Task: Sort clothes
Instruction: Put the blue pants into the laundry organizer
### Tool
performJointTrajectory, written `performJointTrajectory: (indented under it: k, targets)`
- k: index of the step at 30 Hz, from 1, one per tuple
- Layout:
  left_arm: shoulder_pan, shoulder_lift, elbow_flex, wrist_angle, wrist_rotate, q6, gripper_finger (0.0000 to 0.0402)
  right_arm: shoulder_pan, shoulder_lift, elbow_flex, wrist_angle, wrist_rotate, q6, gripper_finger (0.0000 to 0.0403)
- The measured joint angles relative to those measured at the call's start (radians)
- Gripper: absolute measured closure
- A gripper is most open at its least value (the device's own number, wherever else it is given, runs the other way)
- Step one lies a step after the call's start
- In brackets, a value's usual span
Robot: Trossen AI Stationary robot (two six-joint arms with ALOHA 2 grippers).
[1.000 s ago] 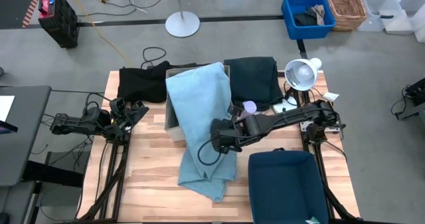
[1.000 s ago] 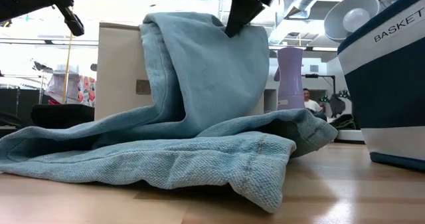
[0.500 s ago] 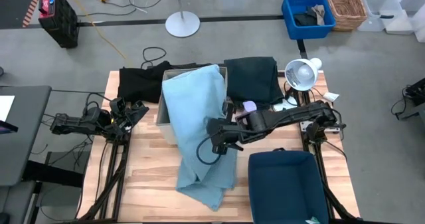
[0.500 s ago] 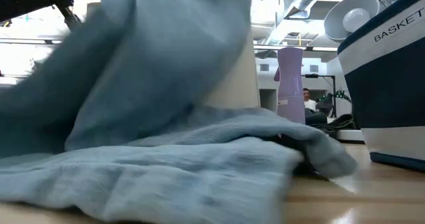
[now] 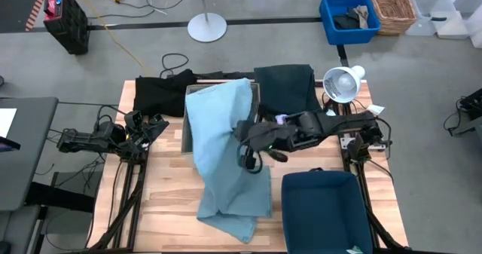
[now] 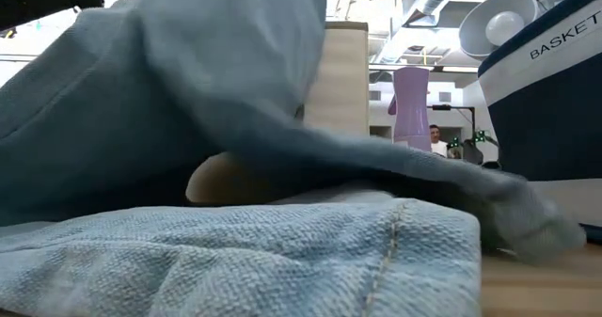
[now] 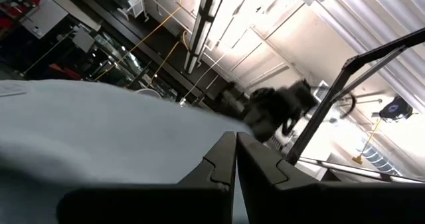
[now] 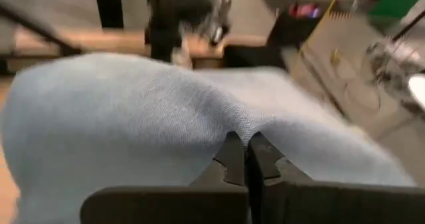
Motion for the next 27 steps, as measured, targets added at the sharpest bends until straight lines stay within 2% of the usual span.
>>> performJointTrajectory:
  k: [5,8,11,16,21,27]
  targets:
    - [0.000,0.000,0.000,0.000,0.000,0.000,0.0391,-0.048,-0.001,0.099,0.131,0.012,-0.059,0.0403]
    - [0.000,0.000,0.000,0.001,0.000,0.000,0.0391,-0.090,-0.005,0.106,0.171,0.015,-0.086,0.0403]
    - [0.000,0.000,0.000,0.000,0.000,0.000,0.0391,-0.140,0.008,0.104,0.113,0.007,-0.059,0.0403]
    - [0.000,0.000,0.000,0.001,0.000,-0.001,0.0391,-0.200,0.106,0.102,0.011,-0.100,0.013,0.0394]
    - [0.000,0.000,0.000,0.000,0.000,-0.003,0.0391,-0.207,0.216,0.102,-0.011,-0.214,0.099,0.0342]
    - [0.000,0.000,0.000,-0.004,0.000,-0.003,0.0391,-0.208,0.332,0.101,-0.037,-0.346,0.166,0.0238]
